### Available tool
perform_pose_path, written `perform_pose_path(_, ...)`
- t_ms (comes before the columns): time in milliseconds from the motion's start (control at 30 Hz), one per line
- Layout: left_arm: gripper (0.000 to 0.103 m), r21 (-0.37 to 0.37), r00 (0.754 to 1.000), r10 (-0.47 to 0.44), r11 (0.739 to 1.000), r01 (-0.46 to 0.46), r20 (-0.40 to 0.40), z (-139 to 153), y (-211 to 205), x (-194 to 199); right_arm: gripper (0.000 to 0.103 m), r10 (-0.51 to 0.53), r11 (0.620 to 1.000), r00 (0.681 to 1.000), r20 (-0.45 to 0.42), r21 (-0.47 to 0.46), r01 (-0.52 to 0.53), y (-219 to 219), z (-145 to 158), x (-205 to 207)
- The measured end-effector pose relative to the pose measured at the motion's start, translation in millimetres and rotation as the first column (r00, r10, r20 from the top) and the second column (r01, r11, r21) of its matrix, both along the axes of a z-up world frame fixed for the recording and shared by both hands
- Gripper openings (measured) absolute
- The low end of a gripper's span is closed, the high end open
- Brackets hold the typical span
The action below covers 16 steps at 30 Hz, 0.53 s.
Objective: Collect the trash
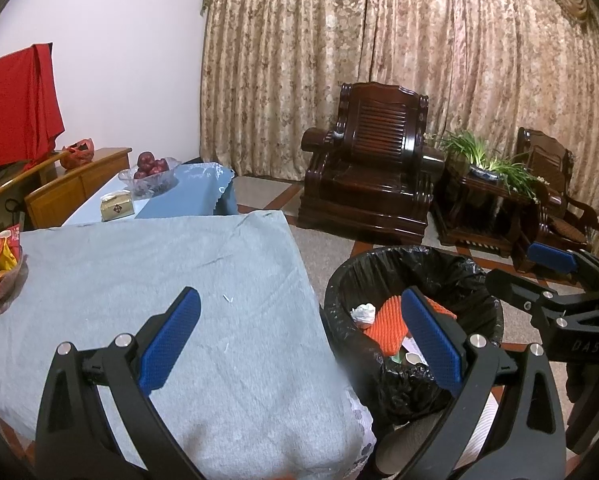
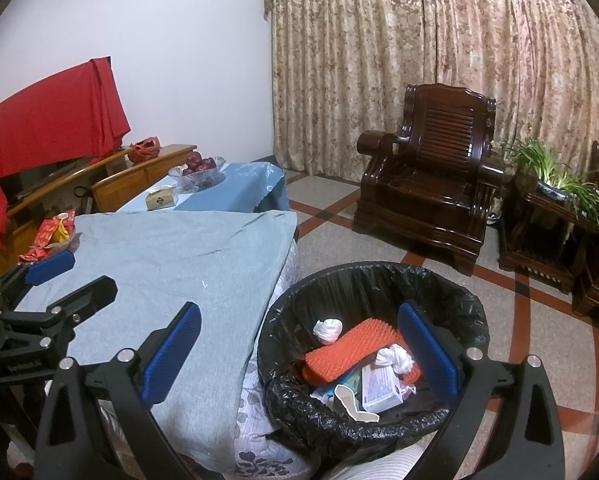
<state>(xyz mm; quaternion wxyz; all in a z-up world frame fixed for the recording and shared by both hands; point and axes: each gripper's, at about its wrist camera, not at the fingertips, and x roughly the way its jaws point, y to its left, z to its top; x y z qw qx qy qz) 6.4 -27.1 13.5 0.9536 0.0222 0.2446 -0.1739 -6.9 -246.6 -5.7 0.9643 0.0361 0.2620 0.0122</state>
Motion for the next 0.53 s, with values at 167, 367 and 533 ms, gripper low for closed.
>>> perform_pose_path(167,0.097,0.003,1.000,0.000,1.000,0.000,0.002,1.3,-1.9,2.4,0.097,-0.001,1.000,1.000,-0.004,0.000,0.001,-2.2,-3.0,0.2)
perform_pose_path(367,0.097,0.005,1.000,0.001,1.000,-0.001,-0.001,0.0,-1.0,1.4,0.097,-0.002,1.000,1.000,-0.006,0.002,0.002,-2.9,-3.7,0.1)
perform_pose_path(533,0.097,0.005,1.000,0.001,1.000,-0.001,-0.004,-1.9,-1.1,1.2,0.097,-0.003,1.000,1.000,-0.008,0.004,0.003,-4.7,-6.0,0.0)
